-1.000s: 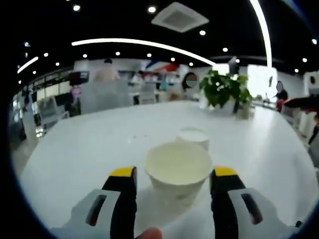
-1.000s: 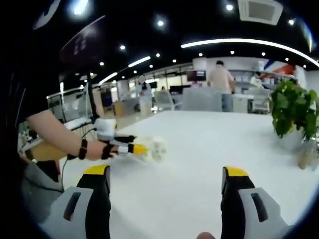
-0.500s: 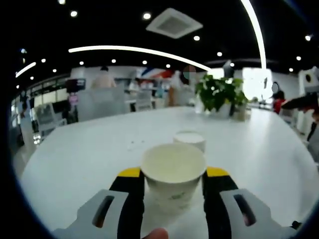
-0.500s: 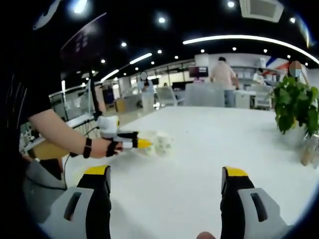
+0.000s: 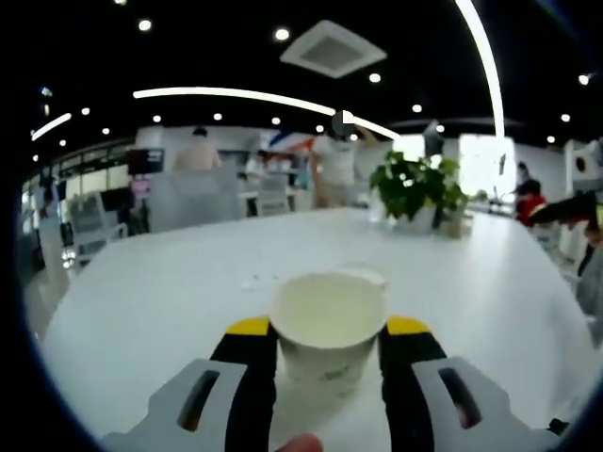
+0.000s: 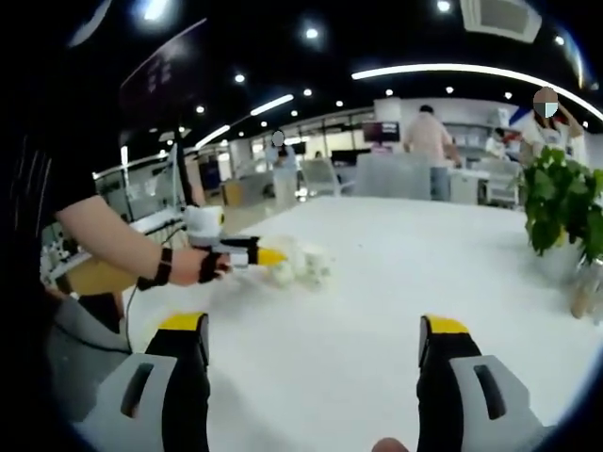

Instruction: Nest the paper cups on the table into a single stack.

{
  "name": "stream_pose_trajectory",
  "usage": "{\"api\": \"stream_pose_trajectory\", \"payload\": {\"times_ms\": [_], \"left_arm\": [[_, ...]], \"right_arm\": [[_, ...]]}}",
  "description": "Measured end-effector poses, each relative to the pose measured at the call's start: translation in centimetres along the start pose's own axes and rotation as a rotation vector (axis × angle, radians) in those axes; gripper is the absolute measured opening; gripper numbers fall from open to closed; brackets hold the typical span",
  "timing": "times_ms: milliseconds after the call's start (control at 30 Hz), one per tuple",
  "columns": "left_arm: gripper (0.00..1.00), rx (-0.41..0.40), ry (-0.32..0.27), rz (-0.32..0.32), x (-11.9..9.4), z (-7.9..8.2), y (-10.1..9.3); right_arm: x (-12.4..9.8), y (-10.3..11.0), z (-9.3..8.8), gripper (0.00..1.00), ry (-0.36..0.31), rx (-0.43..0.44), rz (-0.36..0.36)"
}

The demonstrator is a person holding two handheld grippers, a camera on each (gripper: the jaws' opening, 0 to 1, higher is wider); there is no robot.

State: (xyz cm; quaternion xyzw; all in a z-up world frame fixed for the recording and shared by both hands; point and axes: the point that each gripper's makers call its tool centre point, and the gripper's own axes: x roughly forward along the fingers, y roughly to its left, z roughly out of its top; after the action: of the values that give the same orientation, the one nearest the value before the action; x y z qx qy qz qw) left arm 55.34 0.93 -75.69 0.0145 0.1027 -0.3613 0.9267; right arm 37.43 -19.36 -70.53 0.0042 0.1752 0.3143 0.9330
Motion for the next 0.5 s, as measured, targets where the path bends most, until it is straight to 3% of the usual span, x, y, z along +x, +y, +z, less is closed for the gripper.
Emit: {"api": "stream_pose_trajectory", "payload": {"times_ms": [167,500], "left_arm": [[0.41,0.003,-0.021,0.000,-1.2,2.2,-0.3],[0.41,0.015,-0.037,0.012,-3.8,4.9,-2.0]], "right_arm": [[0.0,1.2,0.3,0.90,0.004,-0.029,0.030],[-0.1,2.4,0.6,0.90,-0.014,-0.039,0.044]]}}
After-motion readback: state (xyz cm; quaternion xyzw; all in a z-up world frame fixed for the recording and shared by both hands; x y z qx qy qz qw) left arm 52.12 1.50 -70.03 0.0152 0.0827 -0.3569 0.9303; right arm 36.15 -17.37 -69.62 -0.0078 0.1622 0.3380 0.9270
